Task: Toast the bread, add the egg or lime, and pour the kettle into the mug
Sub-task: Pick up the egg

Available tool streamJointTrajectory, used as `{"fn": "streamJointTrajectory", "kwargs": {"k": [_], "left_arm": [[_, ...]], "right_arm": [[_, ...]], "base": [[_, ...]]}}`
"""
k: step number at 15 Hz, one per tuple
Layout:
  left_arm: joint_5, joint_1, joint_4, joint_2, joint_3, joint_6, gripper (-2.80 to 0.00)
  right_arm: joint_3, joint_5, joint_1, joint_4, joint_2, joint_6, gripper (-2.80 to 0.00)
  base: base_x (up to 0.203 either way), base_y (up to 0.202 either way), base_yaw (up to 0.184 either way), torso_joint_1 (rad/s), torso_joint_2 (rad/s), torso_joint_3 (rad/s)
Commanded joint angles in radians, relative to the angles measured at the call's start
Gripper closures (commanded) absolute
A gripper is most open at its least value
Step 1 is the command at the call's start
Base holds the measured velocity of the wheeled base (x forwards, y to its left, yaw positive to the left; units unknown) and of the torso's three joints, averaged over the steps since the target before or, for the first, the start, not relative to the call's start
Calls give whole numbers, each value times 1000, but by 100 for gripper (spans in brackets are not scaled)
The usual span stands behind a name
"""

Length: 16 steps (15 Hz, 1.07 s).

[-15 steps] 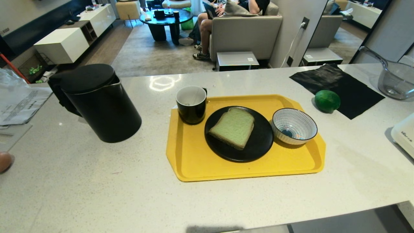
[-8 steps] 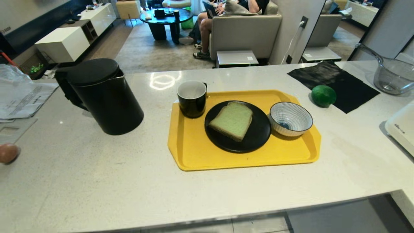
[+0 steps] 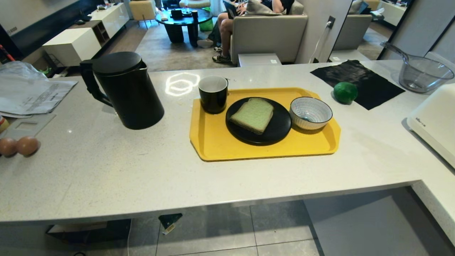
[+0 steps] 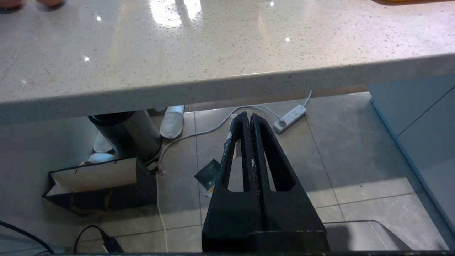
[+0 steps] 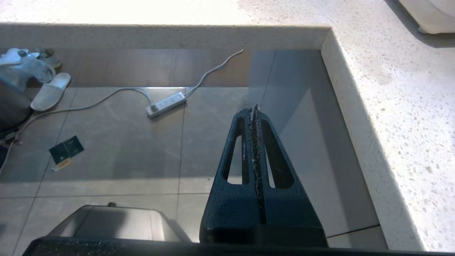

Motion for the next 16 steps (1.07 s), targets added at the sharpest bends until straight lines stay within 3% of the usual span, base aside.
{"fn": "streamJointTrajectory", "kwargs": {"k": [1, 16], "left_arm": [[0, 0, -1, -1, 17, 1, 0], [0, 1, -1, -1, 17, 1, 0]], "right_arm": [[2, -1, 0, 0, 0, 1, 0], [2, -6, 0, 0, 0, 6, 0]], "base": [[0, 0, 0, 0, 0, 0], [0, 0, 0, 0, 0, 0]]}}
